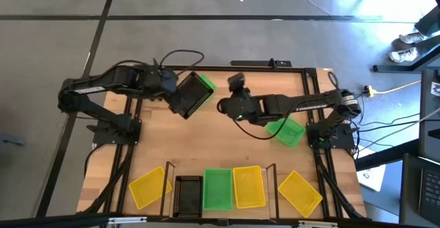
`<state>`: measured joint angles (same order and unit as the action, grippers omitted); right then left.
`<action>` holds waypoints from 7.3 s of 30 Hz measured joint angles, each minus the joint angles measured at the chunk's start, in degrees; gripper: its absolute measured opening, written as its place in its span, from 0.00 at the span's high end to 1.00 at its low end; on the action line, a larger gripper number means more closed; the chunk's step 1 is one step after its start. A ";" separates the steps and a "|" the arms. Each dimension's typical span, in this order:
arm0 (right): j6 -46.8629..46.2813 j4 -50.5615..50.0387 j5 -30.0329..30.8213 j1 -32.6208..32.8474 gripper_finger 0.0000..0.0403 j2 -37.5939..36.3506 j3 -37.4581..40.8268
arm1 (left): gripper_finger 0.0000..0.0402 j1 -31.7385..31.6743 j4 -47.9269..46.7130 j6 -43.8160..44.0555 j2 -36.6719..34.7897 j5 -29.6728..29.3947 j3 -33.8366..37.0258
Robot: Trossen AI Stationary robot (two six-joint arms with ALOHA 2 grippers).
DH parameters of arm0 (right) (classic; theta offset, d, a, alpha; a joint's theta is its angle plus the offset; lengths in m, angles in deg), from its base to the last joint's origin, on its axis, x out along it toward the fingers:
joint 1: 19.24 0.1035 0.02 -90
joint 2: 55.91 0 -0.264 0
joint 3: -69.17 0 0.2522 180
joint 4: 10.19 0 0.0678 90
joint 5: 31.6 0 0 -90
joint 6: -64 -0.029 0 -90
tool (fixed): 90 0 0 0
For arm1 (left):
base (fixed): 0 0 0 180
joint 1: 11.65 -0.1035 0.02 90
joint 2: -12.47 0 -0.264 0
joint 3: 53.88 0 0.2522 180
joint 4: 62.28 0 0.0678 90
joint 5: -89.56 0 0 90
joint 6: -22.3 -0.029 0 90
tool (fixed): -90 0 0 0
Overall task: Stack baskets on shelf by color
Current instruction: Stack the top right black basket on top of the black basket on the shelf, then stack the right green basket on top of the green basket on the shelf
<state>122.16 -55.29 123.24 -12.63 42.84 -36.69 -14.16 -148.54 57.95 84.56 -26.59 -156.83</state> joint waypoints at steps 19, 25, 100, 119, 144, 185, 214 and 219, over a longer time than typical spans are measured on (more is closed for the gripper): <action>-18.01 0.12 -32.08 -2.08 0.83 -17.59 0.00 | 1.00 19.45 -1.14 30.66 -4.67 3.24 -0.06; -18.97 -1.41 -43.78 -4.60 0.83 -20.52 0.00 | 1.00 27.19 1.20 50.36 -0.97 3.12 -0.04; -21.93 -7.55 -91.89 -5.35 0.83 -22.02 -0.07 | 0.94 49.92 13.23 97.37 24.07 14.46 -0.04; -21.97 -7.03 -89.33 -5.38 0.83 -22.00 -0.07 | 0.88 47.62 16.45 93.64 26.89 20.66 -0.10; -62.78 -34.01 -65.47 -10.82 0.83 -21.98 -0.02 | 0.87 41.63 -1.97 66.55 11.88 -5.82 -0.06; -89.29 -20.45 -78.83 -16.55 0.83 -21.98 44.65 | 0.88 25.01 -3.23 32.75 6.49 -5.85 -0.01; -90.99 -20.06 -77.33 -16.36 0.83 -21.76 44.70 | 0.88 25.01 -1.13 33.17 6.49 -4.23 -0.01; -90.90 -19.80 -77.37 -15.31 0.83 -19.78 44.70 | 0.88 25.01 -1.13 33.17 6.49 -4.23 -0.01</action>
<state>31.25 -75.09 45.87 -27.95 23.06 8.01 10.85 -149.66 91.12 91.06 -30.81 -156.85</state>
